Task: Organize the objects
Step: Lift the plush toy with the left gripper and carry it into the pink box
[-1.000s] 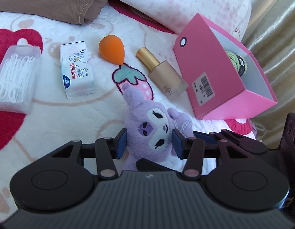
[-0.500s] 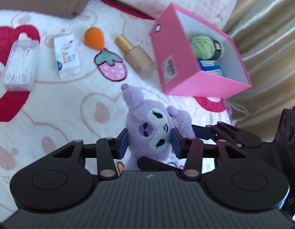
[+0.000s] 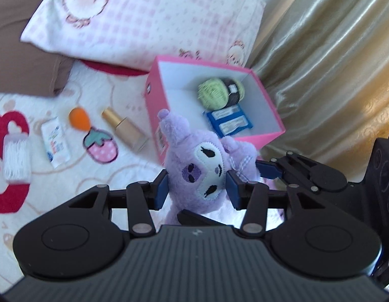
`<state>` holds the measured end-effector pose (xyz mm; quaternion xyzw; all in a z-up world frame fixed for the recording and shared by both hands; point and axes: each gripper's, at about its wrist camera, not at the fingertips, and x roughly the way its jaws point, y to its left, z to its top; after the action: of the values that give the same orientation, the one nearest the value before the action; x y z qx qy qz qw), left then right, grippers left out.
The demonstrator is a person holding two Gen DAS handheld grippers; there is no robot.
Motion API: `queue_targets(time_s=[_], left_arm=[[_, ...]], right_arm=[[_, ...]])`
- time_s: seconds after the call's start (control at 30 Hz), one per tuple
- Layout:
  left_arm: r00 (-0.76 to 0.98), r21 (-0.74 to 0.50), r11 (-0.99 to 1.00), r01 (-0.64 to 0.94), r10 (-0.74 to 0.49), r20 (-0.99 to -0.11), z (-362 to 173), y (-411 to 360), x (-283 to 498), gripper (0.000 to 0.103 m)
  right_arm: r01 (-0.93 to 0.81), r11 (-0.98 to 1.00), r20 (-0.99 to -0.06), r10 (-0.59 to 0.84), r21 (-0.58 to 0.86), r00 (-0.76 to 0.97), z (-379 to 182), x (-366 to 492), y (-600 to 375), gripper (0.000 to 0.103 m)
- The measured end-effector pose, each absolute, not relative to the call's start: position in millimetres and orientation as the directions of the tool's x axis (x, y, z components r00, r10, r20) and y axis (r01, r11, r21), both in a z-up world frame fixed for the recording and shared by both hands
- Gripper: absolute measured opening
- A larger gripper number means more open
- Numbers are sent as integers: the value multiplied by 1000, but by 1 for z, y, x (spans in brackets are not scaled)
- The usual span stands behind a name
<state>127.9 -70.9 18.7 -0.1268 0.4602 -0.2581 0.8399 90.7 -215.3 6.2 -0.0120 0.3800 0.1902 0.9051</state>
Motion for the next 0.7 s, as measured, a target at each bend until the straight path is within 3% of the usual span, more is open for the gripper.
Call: queue_targets(time_s=[0.3, 0.7], left_arm=[[445, -450, 826, 338, -562, -697, 22, -137, 181, 46], [393, -456, 864, 214, -503, -769, -47, -193, 273, 46]], right_arm=[[-287, 955, -685, 260, 76, 681, 20, 140, -276, 92], [-321, 941, -751, 286, 104, 596, -43, 231, -336, 93]])
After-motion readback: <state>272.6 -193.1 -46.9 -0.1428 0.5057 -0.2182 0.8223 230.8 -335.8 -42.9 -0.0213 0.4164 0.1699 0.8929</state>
